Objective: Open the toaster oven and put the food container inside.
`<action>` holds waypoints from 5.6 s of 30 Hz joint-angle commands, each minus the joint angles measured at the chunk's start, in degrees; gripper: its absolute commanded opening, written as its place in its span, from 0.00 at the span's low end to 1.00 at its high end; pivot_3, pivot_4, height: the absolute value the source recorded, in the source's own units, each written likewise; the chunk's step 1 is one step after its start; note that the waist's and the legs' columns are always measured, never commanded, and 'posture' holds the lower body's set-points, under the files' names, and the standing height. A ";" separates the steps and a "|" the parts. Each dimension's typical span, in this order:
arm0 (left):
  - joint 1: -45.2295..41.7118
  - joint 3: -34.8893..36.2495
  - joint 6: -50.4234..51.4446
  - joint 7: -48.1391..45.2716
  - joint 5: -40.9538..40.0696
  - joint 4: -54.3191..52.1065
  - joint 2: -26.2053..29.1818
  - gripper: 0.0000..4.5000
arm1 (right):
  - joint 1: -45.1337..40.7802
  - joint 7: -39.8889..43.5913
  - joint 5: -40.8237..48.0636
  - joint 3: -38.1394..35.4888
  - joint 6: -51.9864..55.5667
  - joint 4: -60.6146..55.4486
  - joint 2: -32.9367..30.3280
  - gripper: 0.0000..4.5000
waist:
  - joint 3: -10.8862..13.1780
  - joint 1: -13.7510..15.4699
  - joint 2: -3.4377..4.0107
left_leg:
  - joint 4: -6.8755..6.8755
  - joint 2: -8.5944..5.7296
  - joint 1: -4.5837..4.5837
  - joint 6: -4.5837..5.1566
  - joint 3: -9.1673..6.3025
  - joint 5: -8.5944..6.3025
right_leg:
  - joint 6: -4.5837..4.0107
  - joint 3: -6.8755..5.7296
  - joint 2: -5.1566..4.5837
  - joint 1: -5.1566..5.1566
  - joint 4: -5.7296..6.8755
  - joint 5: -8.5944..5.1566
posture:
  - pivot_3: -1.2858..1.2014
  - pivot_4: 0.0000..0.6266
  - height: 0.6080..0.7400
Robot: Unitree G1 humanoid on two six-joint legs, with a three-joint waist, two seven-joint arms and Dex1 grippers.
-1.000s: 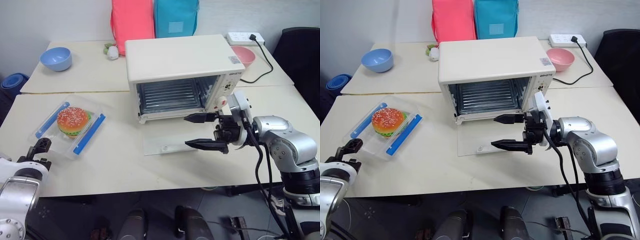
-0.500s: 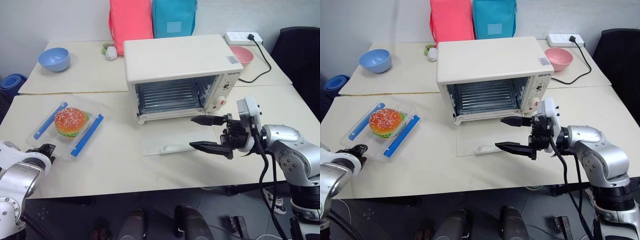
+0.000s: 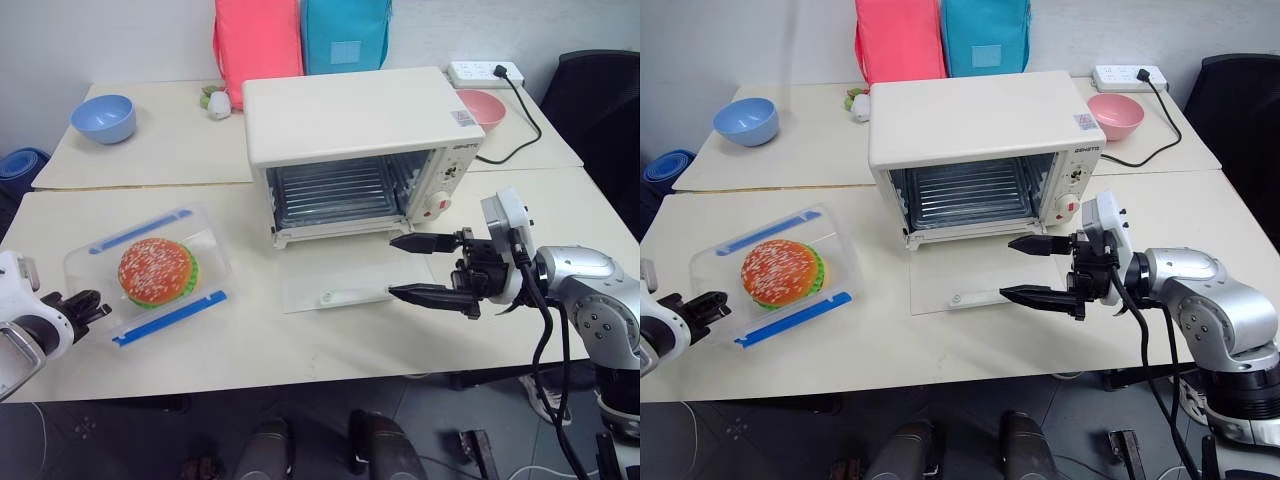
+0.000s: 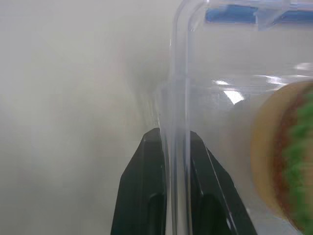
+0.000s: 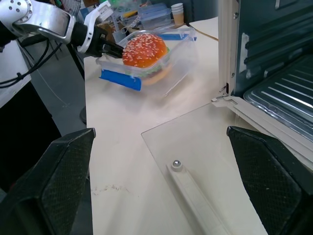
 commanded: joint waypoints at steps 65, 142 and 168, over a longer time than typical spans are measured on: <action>-37.97 -33.69 -1.06 -91.35 34.03 -0.55 3.72 0.00 | 33.49 -17.52 14.75 -18.44 5.12 -27.32 -5.10 0.15 | 0.10 1.36 0.06 | 0.76 -0.04 -0.05 0.34 0.31 -0.06 | -0.03 0.16 0.11 0.16 0.22 -0.01 | 0.52 0.24 1.00; -46.29 -19.31 -8.53 -104.64 49.60 9.16 9.93 0.99 | 12.86 -26.08 -13.86 -2.88 -4.56 -5.34 12.36 0.00 | 0.10 -0.30 0.00 | 0.77 0.09 0.38 0.45 1.07 -0.38 | 0.32 0.45 0.21 -0.04 0.91 0.17 | 0.52 0.24 1.00; -46.54 -17.98 -12.96 -107.63 52.85 15.90 12.38 1.00 | 4.66 3.91 -2.72 -24.87 1.49 10.14 -25.04 0.99 | 0.17 -0.35 0.09 | 0.95 0.19 0.15 0.74 1.32 -0.57 | 0.55 0.06 0.16 -0.10 0.50 0.30 | 0.52 0.24 1.00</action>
